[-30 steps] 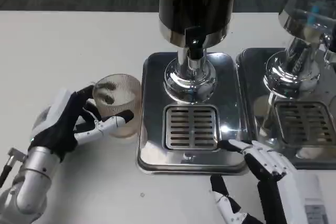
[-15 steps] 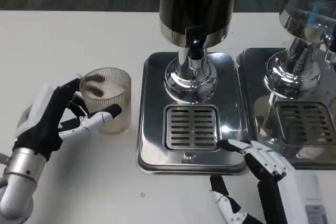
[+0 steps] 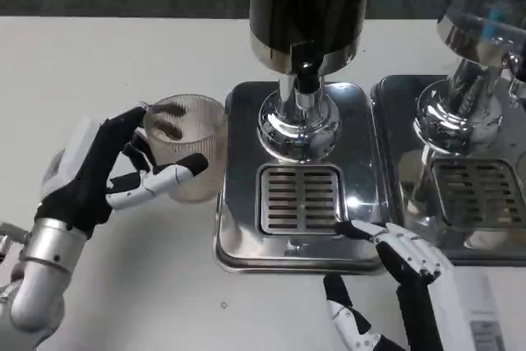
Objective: Grasp the cup under the faucet to collect the drink, then remove the cup.
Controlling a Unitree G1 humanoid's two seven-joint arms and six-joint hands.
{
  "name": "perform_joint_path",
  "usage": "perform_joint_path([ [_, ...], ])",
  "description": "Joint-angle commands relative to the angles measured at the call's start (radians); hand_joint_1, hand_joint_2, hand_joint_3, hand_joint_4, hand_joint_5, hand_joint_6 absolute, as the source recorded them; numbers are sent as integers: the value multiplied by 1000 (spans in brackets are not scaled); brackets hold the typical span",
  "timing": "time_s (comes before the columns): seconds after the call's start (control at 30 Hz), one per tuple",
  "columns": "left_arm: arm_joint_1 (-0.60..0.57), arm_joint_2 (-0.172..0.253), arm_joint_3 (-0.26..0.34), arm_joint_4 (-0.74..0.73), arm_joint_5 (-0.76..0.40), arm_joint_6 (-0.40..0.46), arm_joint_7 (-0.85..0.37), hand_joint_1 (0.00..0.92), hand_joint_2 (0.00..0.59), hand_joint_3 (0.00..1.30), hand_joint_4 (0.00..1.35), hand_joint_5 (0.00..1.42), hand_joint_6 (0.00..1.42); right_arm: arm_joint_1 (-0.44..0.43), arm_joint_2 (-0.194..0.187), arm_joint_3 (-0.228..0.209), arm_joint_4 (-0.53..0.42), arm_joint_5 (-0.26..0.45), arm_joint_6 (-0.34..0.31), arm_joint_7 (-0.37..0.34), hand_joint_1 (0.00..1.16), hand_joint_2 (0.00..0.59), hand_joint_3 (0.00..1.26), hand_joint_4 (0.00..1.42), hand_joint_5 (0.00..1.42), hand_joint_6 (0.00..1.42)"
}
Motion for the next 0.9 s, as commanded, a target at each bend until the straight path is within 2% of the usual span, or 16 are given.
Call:
perform_joint_path([
  [0.03, -59, -29, -18, -12, 5, -16, -11, 414, 195, 444, 517, 771, 890, 7, 9, 0, 1, -5, -9, -24, 460, 411, 397, 381, 311, 348],
  [0.9, -155, -134, -139, 64, 67, 103, -37, 423, 200, 453, 518, 771, 884, 59, 44, 3, -16, -30, 2, -61, 461, 408, 397, 384, 340, 364],
])
